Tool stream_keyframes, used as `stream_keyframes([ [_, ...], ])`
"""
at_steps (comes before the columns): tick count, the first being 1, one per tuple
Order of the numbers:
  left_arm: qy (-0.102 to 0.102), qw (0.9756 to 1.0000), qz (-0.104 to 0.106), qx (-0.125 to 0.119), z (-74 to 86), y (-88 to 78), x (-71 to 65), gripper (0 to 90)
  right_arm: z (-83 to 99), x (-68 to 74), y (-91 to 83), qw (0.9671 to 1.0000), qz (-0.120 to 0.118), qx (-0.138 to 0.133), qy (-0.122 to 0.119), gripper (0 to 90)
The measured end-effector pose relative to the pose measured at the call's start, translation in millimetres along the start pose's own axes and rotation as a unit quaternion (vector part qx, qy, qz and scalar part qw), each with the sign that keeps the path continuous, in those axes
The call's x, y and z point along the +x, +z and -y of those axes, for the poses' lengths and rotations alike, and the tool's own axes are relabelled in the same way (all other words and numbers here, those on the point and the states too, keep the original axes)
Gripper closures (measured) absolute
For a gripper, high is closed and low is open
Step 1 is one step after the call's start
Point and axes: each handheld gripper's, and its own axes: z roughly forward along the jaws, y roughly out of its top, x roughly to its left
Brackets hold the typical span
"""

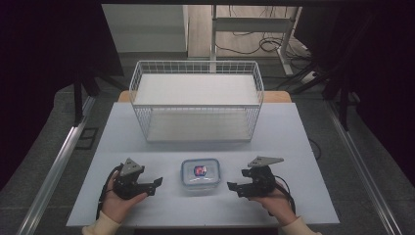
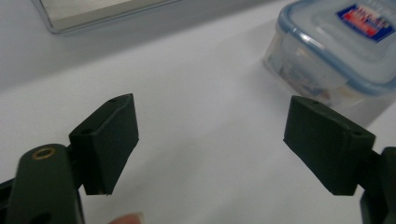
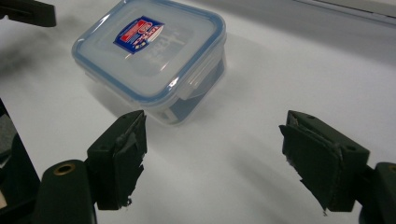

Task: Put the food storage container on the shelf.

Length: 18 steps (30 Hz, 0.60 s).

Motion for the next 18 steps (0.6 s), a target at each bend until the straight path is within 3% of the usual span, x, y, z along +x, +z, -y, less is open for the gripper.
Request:
stream_keyframes([
  [1, -0.013, 0.9998, 0.016, -0.002, -1.9, -1.8, -0.9, 13.8, -2.0, -2.9, 0.6, 0.9998, -0.008, -0.006, 0.017, 20.3],
  [2, -0.027, 0.9992, 0.031, -0.004, -3.7, -3.5, -1.5, 13.8, -2.0, -2.9, 0.6, 0.9998, -0.008, -0.006, 0.017, 20.3],
  [4, -0.053, 0.9968, 0.06, 0.001, -7.0, -4.5, -2.8, 13.7, -3.9, -6.7, 1.4, 0.9989, -0.02, -0.013, 0.042, 19.4],
  [6, -0.071, 0.9942, 0.081, 0.006, -8.9, -4.0, -3.2, 13.6, -5.7, -10.7, 2.7, 0.997, -0.035, -0.018, 0.067, 19.4],
  [9, -0.096, 0.9901, 0.102, 0.006, -11.8, -2.4, -2.6, 12.0, -8.6, -13.2, 8.3, 0.9956, -0.045, -0.014, 0.081, 19.4],
  [11, -0.118, 0.9843, 0.131, 0.004, -15.5, -0.5, -0.6, 11.7, -9.5, -13.1, 11.1, 0.9952, -0.048, -0.01, 0.085, 19.4],
  [12, -0.124, 0.9828, 0.137, 0.005, -17.5, 0.9, -0.8, 11.7, -10.5, -13.1, 13.4, 0.9946, -0.052, -0.006, 0.09, 19.3],
  [15, -0.125, 0.9827, 0.136, 0.009, -22.9, 5.7, -4.3, 11.7, -15.6, -12.2, 20.4, 0.9932, -0.06, 0.0, 0.1, 19.3],
  [18, -0.133, 0.98, 0.147, 0.012, -26.7, 11.1, -7.3, 11.8, -22.3, -9.1, 25.5, 0.9925, -0.064, 0.004, 0.104, 19.1],
])
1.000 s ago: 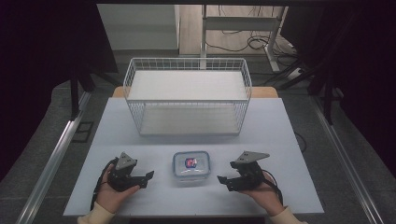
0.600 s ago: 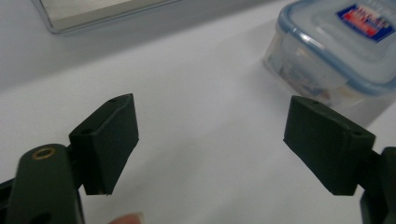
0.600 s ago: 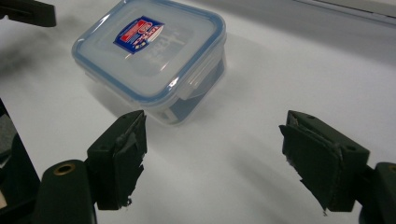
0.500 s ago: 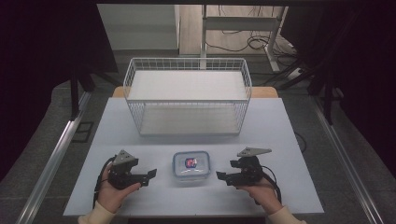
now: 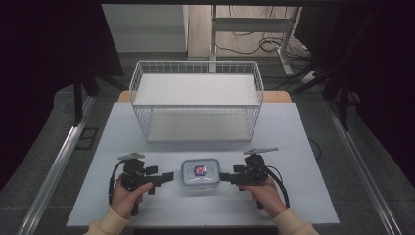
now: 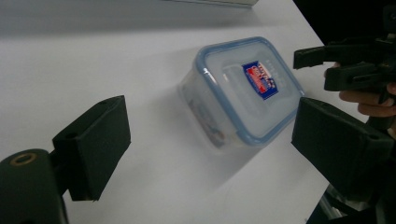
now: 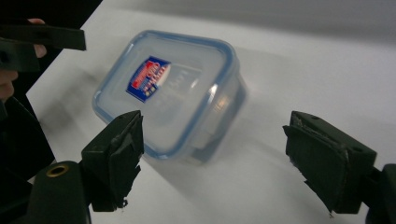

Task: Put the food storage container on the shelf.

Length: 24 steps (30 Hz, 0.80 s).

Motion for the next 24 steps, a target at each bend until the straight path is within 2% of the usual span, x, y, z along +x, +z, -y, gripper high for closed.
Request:
stream_keyframes([
  [4, -0.007, 0.9998, 0.011, 0.011, -2.9, 12.1, -2.5, 12.4, -7.0, 4.9, 2.5, 1.0, -0.005, -0.004, 0.002, 19.0],
  [8, -0.02, 0.9995, 0.02, 0.017, -6.0, 23.1, -0.8, 14.1, -7.4, 1.7, 6.5, 0.9999, -0.01, 0.0, 0.01, 19.0],
  [9, -0.031, 0.9987, 0.033, 0.023, -7.5, 29.0, 0.9, 14.6, -6.7, -0.6, 9.6, 0.9997, -0.014, 0.007, 0.019, 19.0],
  [11, -0.035, 0.9984, 0.037, 0.023, -7.9, 31.3, 1.2, 14.8, -6.9, -1.2, 11.2, 0.9996, -0.015, 0.007, 0.021, 19.1],
  [14, -0.048, 0.997, 0.05, 0.033, -8.5, 39.2, 2.9, 16.8, -7.6, -1.3, 18.1, 0.9991, -0.023, 0.013, 0.034, 19.3],
  [15, -0.06, 0.9958, 0.059, 0.038, -8.1, 44.0, 4.1, 17.1, -7.4, -1.7, 20.2, 0.9989, -0.023, 0.015, 0.037, 19.4],
  [22, -0.075, 0.9931, 0.075, 0.051, -6.3, 52.9, 7.5, 19.2, -7.6, -4.3, 29.1, 0.9981, -0.029, 0.021, 0.05, 21.7],
  [24, -0.081, 0.9915, 0.085, 0.056, -6.0, 55.1, 9.0, 21.8, -6.7, -4.4, 33.7, 0.9975, -0.035, 0.026, 0.056, 21.9],
])
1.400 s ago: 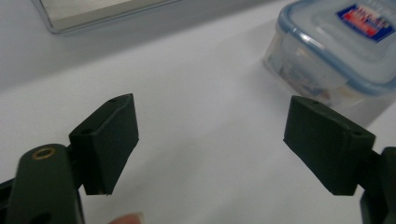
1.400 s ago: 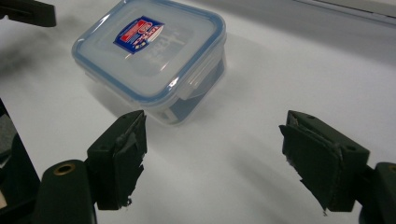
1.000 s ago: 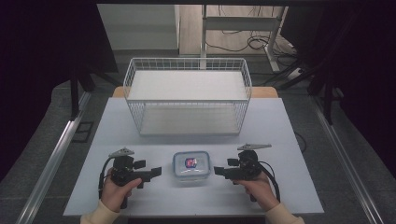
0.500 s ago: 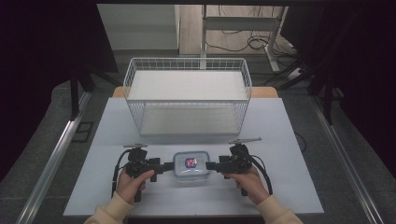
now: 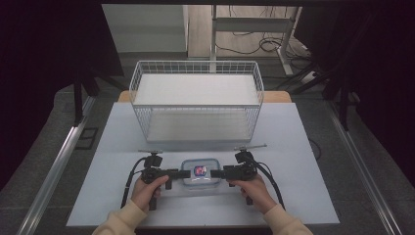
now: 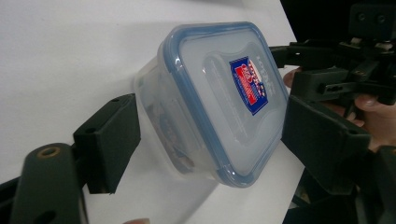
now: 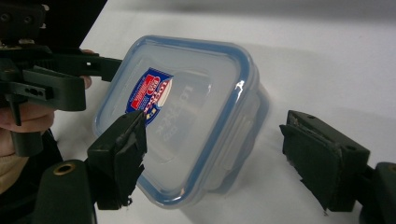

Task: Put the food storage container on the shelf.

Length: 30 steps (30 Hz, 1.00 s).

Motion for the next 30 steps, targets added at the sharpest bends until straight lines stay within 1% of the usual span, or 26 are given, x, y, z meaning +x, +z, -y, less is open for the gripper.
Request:
stream_keyframes([
  [7, -0.015, 0.9995, 0.024, 0.013, 1.0, 6.5, 3.2, 24.8, 1.8, -0.3, 7.1, 0.9999, -0.011, 0.011, 0.007, 23.0],
  [11, -0.017, 0.9994, 0.022, 0.02, 1.9, 7.7, 3.5, 28.1, 2.7, 2.0, 8.1, 0.9996, -0.02, 0.013, 0.014, 24.9],
  [14, -0.022, 0.9993, 0.021, 0.023, 1.9, 6.8, 5.2, 32.4, 3.7, 1.5, 7.8, 0.9994, -0.021, 0.013, 0.022, 29.9],
  [15, -0.026, 0.9992, 0.022, 0.021, 2.5, 6.3, 6.5, 33.7, 4.1, 1.2, 7.7, 0.9994, -0.021, 0.01, 0.027, 30.8],
  [16, -0.037, 0.9987, 0.028, 0.018, 3.5, 6.2, 8.6, 35.2, 4.3, 1.1, 7.8, 0.9992, -0.021, 0.011, 0.031, 31.2],
  [17, -0.043, 0.9985, 0.029, 0.02, 4.5, 6.5, 10.6, 37.5, 4.5, 1.0, 7.6, 0.9992, -0.022, 0.01, 0.033, 32.0],
  [18, -0.045, 0.9983, 0.029, 0.024, 5.3, 6.8, 12.2, 40.2, 4.9, -0.7, 6.7, 0.9988, -0.026, 0.01, 0.041, 33.9],
  [20, -0.042, 0.9982, 0.032, 0.026, 5.5, 6.0, 12.9, 40.6, 5.0, -1.9, 6.3, 0.9985, -0.029, 0.009, 0.046, 34.9],
  [22, -0.04, 0.9984, 0.033, 0.024, 5.0, 4.3, 12.8, 44.5, 5.6, -4.0, 5.2, 0.9978, -0.035, 0.008, 0.055, 36.8],
  [24, -0.04, 0.9982, 0.038, 0.022, 5.2, 3.6, 13.7, 45.1, 5.8, -5.2, 3.6, 0.9975, -0.04, 0.008, 0.059, 39.0],
  [30, -0.037, 0.9983, 0.042, 0.02, 5.5, 1.5, 13.9, 48.1, 6.4, -7.1, 0.4, 0.9967, -0.049, 0.005, 0.065, 43.1],
])
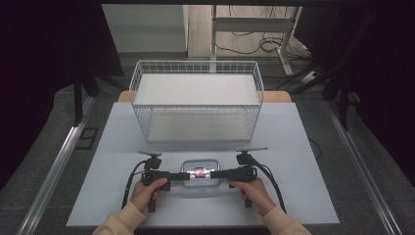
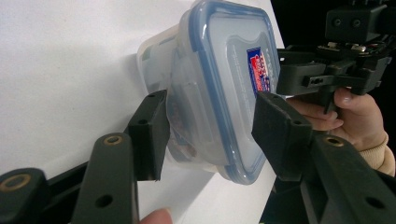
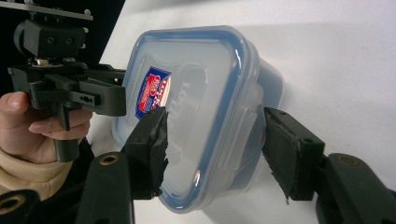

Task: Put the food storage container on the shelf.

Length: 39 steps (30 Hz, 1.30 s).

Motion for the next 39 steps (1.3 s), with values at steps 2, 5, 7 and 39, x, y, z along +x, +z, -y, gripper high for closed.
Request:
stream_keyframes([
  [2, 0.001, 1.0, 0.001, 0.002, -0.1, -0.6, 0.1, 48.7, 0.5, -0.4, -0.6, 1.0, -0.002, 0.0, 0.001, 43.3],
  [5, 0.004, 1.0, 0.0, 0.0, 0.3, -1.1, -0.5, 49.5, 1.8, 0.8, -1.3, 1.0, -0.001, -0.005, 0.0, 44.7],
  [7, 0.006, 1.0, 0.0, -0.006, 0.7, -2.9, -1.8, 50.4, 2.0, 0.9, -2.1, 1.0, -0.002, -0.007, 0.006, 46.4],
  [39, 0.018, 0.9995, -0.011, -0.025, 6.1, -6.7, -9.7, 52.4, 5.7, 7.7, -10.2, 0.9996, -0.006, -0.025, -0.015, 51.7],
])
